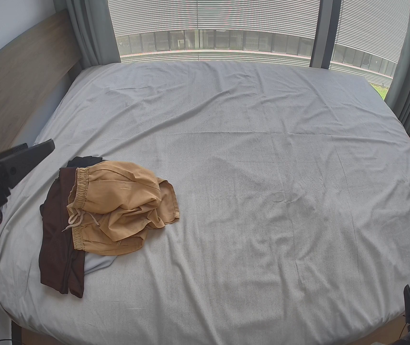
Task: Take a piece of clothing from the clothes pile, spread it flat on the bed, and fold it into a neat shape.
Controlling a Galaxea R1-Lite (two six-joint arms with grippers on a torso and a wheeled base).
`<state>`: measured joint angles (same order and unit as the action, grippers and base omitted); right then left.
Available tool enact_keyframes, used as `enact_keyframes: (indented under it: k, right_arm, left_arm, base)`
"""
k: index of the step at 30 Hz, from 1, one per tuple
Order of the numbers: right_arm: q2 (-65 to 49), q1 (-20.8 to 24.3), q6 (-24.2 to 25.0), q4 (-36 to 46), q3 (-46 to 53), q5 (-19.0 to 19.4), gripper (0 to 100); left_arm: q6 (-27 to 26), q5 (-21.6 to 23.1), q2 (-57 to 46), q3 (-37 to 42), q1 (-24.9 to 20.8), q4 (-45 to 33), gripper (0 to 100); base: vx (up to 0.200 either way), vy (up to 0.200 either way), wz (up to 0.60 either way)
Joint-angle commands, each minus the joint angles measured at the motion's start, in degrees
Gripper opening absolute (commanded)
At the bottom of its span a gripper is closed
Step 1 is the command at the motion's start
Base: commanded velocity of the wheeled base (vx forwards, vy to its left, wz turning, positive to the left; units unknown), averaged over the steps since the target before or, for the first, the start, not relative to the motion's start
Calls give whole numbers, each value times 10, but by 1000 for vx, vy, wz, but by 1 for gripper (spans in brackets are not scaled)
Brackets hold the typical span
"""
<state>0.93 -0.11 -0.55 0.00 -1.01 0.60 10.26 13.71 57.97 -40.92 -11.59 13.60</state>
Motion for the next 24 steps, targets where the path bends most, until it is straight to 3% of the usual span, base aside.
enact_keyframes:
  k: [1, 8, 14, 24]
  right_arm:
    - [-7, 0, 1, 0, 10, 0, 100]
    - [-6, 0, 0, 0, 10, 0, 100]
    - [-7, 0, 2, 0, 10, 0, 100]
    - [-7, 0, 3, 0, 10, 0, 100]
  left_arm:
    - [15, 5, 77, 13, 38, 33, 100]
    - [27, 36, 133, 17, 93, 46, 100]
    - [99, 104, 165, 12, 121, 70, 100]
    - [103, 114, 264, 18, 158, 151, 100]
  base:
    - [0, 0, 0]
    - [0, 0, 0]
    - [0, 0, 0]
    - [0, 0, 0]
